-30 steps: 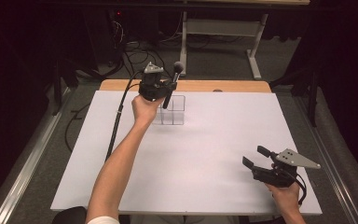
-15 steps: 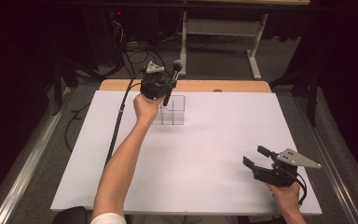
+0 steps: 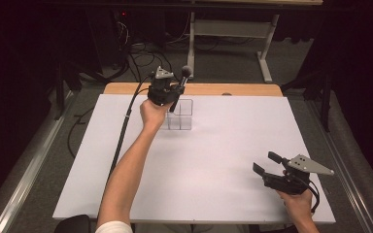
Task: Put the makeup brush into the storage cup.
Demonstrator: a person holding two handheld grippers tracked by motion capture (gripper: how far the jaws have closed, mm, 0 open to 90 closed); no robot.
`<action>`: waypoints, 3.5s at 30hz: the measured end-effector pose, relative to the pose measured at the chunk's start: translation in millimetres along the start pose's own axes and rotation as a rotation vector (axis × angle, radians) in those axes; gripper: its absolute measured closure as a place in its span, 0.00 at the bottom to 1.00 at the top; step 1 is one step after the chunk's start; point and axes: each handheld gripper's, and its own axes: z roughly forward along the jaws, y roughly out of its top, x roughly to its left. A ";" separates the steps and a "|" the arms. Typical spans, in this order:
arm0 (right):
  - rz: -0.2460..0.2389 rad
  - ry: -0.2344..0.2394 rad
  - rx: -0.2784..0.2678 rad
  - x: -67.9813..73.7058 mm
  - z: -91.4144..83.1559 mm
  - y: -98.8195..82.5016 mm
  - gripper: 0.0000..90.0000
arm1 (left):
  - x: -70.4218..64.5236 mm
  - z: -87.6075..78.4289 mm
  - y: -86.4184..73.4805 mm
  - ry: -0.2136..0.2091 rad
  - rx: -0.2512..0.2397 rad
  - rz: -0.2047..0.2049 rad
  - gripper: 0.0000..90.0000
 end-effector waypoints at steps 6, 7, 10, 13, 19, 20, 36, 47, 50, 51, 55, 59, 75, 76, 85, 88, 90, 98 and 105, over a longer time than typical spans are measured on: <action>0.005 0.000 -0.002 0.0 -0.7 -0.1 0.29 | -2.2 0.8 -0.7 -0.001 0.015 0.013 0.80; 0.005 0.000 -0.002 0.0 -0.7 -0.1 0.29 | -2.2 0.8 -0.7 -0.001 0.015 0.013 0.80; -0.001 0.003 -0.003 0.6 -0.6 0.0 0.29 | -2.7 0.6 -1.0 0.002 0.025 0.021 0.80; 0.004 0.000 0.000 0.2 -0.6 -0.2 0.29 | -1.4 0.6 -1.7 0.001 0.038 0.021 0.80; -0.004 0.000 0.000 0.2 0.3 -0.1 0.29 | -2.0 -0.8 -2.5 0.002 0.051 0.041 0.80; -0.002 -0.001 0.003 0.6 0.6 -0.1 0.29 | -2.4 -1.2 -2.6 0.003 0.052 0.044 0.80; -0.004 0.002 0.009 1.1 2.5 -0.2 0.29 | 0.8 0.5 -11.5 0.002 0.063 0.027 0.80; -0.002 0.004 0.009 1.2 3.0 0.0 0.29 | 1.5 3.0 -17.8 0.003 0.085 0.027 0.80; -0.004 0.003 0.011 1.2 3.3 0.0 0.29 | 0.8 3.8 -18.4 0.004 0.092 0.035 0.80; -0.004 0.003 0.011 1.2 3.3 0.0 0.29 | 0.8 3.8 -18.4 0.004 0.092 0.035 0.80; -0.005 0.004 0.010 1.5 3.3 0.1 0.29 | 1.2 4.2 -20.6 0.006 0.096 0.029 0.80; -0.003 0.002 0.009 1.0 3.0 -0.1 0.29 | 1.9 4.2 -22.5 0.007 0.097 0.026 0.80; -0.005 0.000 0.008 1.4 2.9 0.1 0.29 | 3.9 1.5 -25.5 -0.002 0.103 0.013 0.79; -0.007 0.001 0.006 1.4 2.9 0.1 0.29 | 4.1 0.4 -25.5 -0.012 0.095 0.013 0.77; -0.009 0.002 0.005 1.2 2.8 0.5 0.29 | 4.7 -15.7 -25.7 -0.019 0.079 -0.021 0.41; -0.008 -0.001 0.004 2.5 2.5 0.7 0.29 | 5.6 -24.1 -25.4 -0.028 0.064 -0.023 0.38; -0.006 0.001 0.004 2.0 2.5 0.6 0.29 | 4.9 -28.3 -24.3 -0.024 0.051 -0.024 0.36; -0.007 -0.002 -0.001 1.6 2.3 1.1 0.29 | 4.1 -47.4 -17.0 -0.047 0.015 -0.031 0.30; 0.008 -0.008 -0.002 -2.4 2.9 1.0 0.29 | 4.1 -54.4 -16.3 -0.053 0.013 -0.026 0.29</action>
